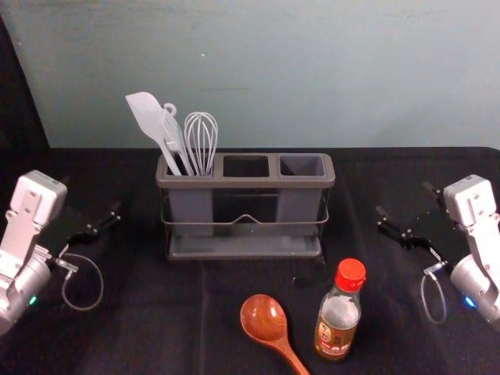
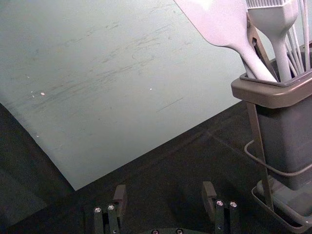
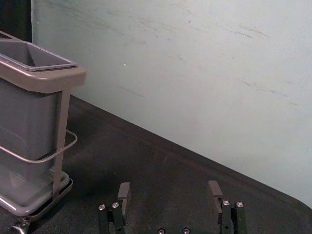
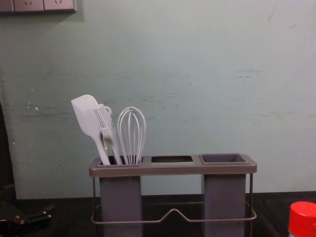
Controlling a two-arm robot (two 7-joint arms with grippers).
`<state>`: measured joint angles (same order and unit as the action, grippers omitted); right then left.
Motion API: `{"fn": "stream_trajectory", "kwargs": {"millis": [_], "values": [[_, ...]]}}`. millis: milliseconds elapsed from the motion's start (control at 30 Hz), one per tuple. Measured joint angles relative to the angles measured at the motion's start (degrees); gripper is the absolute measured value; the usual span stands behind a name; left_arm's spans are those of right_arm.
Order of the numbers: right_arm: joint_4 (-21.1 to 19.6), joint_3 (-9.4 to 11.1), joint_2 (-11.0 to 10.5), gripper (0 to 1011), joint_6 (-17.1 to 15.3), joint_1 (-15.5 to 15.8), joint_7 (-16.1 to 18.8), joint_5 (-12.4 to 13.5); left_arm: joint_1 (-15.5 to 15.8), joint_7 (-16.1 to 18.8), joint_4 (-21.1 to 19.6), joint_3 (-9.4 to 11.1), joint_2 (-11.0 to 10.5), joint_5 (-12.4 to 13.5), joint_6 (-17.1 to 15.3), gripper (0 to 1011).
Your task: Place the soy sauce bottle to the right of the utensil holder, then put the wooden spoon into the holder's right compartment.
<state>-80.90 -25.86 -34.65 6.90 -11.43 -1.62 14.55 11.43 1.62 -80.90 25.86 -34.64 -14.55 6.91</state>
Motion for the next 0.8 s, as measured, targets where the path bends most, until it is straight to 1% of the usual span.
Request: {"fn": "stream_trajectory", "kwargs": {"millis": [800], "values": [[0.0, 0.0, 0.0, 1003, 0.0, 0.0, 0.0, 0.0, 0.0, 0.0, 0.0, 0.0, 0.0, 0.0, 0.0, 1012]]}}
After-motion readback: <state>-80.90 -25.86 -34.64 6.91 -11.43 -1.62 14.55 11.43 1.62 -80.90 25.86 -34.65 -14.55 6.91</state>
